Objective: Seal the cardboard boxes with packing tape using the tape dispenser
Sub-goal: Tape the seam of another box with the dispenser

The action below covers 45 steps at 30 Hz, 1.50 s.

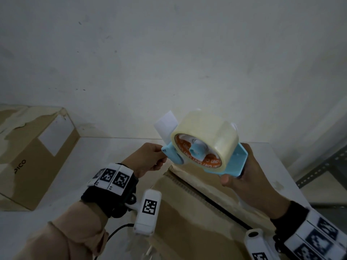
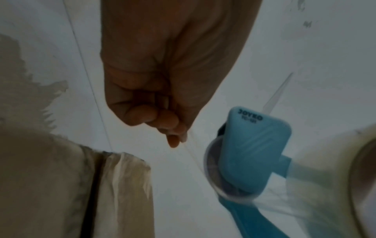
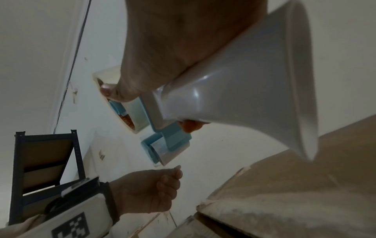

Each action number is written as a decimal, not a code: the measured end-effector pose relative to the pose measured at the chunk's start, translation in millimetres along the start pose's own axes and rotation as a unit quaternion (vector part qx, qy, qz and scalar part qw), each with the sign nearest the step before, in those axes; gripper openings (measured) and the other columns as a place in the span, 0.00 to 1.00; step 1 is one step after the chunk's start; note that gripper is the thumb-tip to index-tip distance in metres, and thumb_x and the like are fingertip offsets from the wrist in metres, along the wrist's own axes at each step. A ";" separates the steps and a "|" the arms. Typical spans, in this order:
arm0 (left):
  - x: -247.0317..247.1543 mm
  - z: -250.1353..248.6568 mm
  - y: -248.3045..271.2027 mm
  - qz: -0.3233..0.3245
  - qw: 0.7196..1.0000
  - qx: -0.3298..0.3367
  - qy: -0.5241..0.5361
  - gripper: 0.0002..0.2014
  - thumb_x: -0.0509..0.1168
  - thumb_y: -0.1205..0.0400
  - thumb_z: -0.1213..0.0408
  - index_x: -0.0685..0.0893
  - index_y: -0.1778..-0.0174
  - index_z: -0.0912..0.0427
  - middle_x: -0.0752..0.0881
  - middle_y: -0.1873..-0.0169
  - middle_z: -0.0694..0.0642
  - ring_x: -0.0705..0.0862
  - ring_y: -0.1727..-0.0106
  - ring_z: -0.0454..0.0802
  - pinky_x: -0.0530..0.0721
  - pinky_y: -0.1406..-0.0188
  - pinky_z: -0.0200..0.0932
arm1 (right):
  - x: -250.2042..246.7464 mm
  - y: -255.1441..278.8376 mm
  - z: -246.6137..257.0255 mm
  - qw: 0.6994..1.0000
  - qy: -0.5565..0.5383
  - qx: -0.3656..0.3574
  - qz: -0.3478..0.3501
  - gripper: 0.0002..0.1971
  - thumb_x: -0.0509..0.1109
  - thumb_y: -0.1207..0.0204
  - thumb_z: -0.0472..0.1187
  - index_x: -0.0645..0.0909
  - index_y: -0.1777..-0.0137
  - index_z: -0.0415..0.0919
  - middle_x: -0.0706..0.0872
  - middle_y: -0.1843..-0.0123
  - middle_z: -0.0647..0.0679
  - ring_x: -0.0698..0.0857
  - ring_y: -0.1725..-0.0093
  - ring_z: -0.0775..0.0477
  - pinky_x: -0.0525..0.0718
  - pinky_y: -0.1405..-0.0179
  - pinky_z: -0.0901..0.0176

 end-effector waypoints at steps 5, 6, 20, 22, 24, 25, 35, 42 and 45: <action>-34.4 12.0 -13.5 -0.050 0.996 0.035 -0.070 0.13 0.64 0.19 0.64 0.83 0.69 0.62 0.76 0.79 0.53 0.72 0.79 0.44 0.72 0.76 0.35 | -20.9 12.6 -7.4 0.998 0.041 0.054 -0.001 0.40 0.74 0.50 0.73 0.67 0.51 0.42 0.82 0.57 0.69 0.82 0.64 0.67 0.80 0.69 0.74; -33.5 14.5 -15.0 -0.035 0.995 0.032 -0.083 0.12 0.64 0.19 0.64 0.84 0.68 0.62 0.77 0.79 0.53 0.72 0.79 0.44 0.72 0.77 0.35 | -23.5 15.4 -9.4 0.996 0.053 0.064 -0.001 0.41 0.73 0.50 0.74 0.67 0.50 0.41 0.82 0.56 0.69 0.82 0.64 0.66 0.80 0.70 0.74; -19.8 23.3 -29.9 0.036 0.986 0.039 -0.159 0.09 0.63 0.19 0.62 0.83 0.59 0.63 0.81 0.74 0.52 0.77 0.77 0.40 0.75 0.75 0.30 | -8.8 35.3 -22.7 0.975 0.105 0.192 0.048 0.43 0.75 0.59 0.73 0.64 0.46 0.54 0.77 0.56 0.52 0.83 0.62 0.67 0.78 0.72 0.75; -21.1 24.4 -31.7 0.037 0.987 0.041 -0.152 0.09 0.64 0.19 0.62 0.83 0.60 0.63 0.81 0.74 0.52 0.77 0.78 0.39 0.75 0.76 0.29 | -10.0 32.7 -21.4 0.977 0.106 0.184 0.031 0.43 0.73 0.58 0.76 0.65 0.47 0.53 0.79 0.57 0.54 0.83 0.64 0.67 0.78 0.73 0.75; -21.7 25.8 -33.3 0.042 0.988 0.041 -0.146 0.09 0.64 0.19 0.61 0.83 0.62 0.61 0.81 0.74 0.52 0.77 0.81 0.35 0.74 0.77 0.28 | -11.4 30.4 -20.4 0.978 0.102 0.182 0.025 0.44 0.71 0.56 0.77 0.66 0.47 0.49 0.83 0.60 0.63 0.83 0.66 0.67 0.78 0.74 0.74; -21.7 26.1 -34.0 0.044 0.988 0.041 -0.145 0.09 0.64 0.19 0.61 0.83 0.63 0.61 0.81 0.74 0.52 0.77 0.82 0.34 0.74 0.78 0.27 | -11.5 29.7 -20.7 0.978 0.103 0.181 0.026 0.44 0.71 0.56 0.77 0.66 0.47 0.48 0.83 0.61 0.68 0.83 0.67 0.67 0.78 0.74 0.74; -21.6 28.4 -35.1 0.060 0.985 0.035 -0.158 0.09 0.64 0.19 0.62 0.83 0.64 0.58 0.82 0.74 0.51 0.77 0.74 0.41 0.74 0.73 0.31 | -10.4 28.6 -22.0 0.975 0.120 0.184 0.029 0.36 0.75 0.53 0.67 0.66 0.52 0.47 0.82 0.67 0.71 0.80 0.73 0.66 0.78 0.76 0.72; -20.2 34.1 -37.0 0.078 0.979 0.019 -0.185 0.07 0.64 0.19 0.61 0.82 0.61 0.58 0.83 0.71 0.51 0.79 0.71 0.41 0.74 0.71 0.30 | -10.2 31.0 -27.2 0.972 0.121 0.196 0.038 0.42 0.70 0.56 0.78 0.66 0.49 0.50 0.83 0.60 0.66 0.83 0.68 0.64 0.79 0.75 0.72; -18.9 38.9 -39.4 0.092 0.976 0.001 -0.196 0.07 0.64 0.19 0.60 0.81 0.61 0.57 0.83 0.70 0.51 0.80 0.70 0.40 0.75 0.74 0.28 | -11.1 31.3 -30.6 0.970 0.134 0.200 0.035 0.43 0.70 0.57 0.78 0.66 0.47 0.51 0.80 0.60 0.52 0.83 0.67 0.61 0.79 0.75 0.70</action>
Point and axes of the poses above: each hand's wrist, its own y-axis away from the middle knuckle, its own x-axis out of the palm, z = x × y, the point moved 6 cm from there along -y, towards the middle knuckle
